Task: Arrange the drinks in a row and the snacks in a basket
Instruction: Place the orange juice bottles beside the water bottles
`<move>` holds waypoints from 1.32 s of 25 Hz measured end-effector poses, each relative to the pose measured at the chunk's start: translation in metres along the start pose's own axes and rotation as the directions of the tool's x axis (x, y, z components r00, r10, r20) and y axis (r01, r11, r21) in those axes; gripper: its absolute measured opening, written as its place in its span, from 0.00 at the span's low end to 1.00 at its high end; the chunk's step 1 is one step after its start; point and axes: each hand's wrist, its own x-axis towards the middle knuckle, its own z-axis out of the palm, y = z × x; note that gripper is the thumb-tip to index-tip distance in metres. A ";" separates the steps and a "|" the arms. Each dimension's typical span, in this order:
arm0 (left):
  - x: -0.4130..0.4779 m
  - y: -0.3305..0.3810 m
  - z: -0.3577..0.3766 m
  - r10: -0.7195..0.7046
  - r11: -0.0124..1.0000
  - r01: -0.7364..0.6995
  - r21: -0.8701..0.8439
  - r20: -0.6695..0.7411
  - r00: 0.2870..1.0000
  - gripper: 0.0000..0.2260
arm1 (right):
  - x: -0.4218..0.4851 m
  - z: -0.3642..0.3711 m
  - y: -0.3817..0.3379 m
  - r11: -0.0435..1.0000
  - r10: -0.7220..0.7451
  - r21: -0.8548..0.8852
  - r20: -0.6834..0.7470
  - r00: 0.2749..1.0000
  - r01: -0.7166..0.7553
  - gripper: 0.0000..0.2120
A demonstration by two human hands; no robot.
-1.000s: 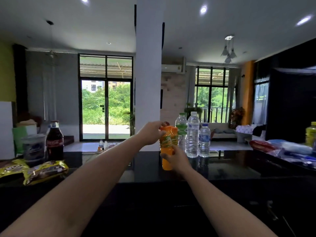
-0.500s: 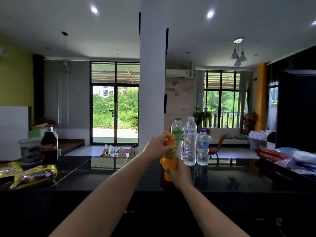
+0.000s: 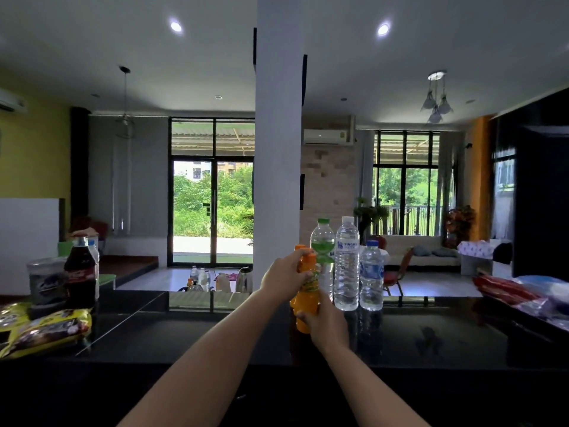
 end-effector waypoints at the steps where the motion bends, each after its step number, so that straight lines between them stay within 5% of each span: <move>1: 0.003 -0.003 0.002 -0.001 1.000 0.001 0.000 -0.004 1.000 0.22 | 0.003 0.002 0.001 1.000 0.001 0.015 -0.001 1.000 -0.001 0.18; 15: 0.018 -0.021 0.024 0.010 0.999 -0.013 -0.033 -0.090 0.996 0.21 | 0.027 0.012 0.010 0.999 0.047 -0.009 0.045 0.998 -0.047 0.18; 24: 0.013 -0.019 0.012 0.069 0.971 -0.076 0.228 0.040 0.997 0.25 | 0.007 0.002 0.003 0.998 0.054 -0.021 0.064 0.997 -0.053 0.10; 28: 0.002 -0.022 0.007 0.062 0.931 -0.101 0.350 0.120 0.991 0.33 | -0.009 -0.002 0.003 0.997 0.072 -0.018 0.109 0.991 -0.071 0.16; 33: -0.026 -0.047 -0.010 -0.052 0.848 0.003 0.531 0.076 0.996 0.32 | -0.031 0.000 -0.009 0.973 -0.018 -0.224 0.156 0.988 0.053 0.35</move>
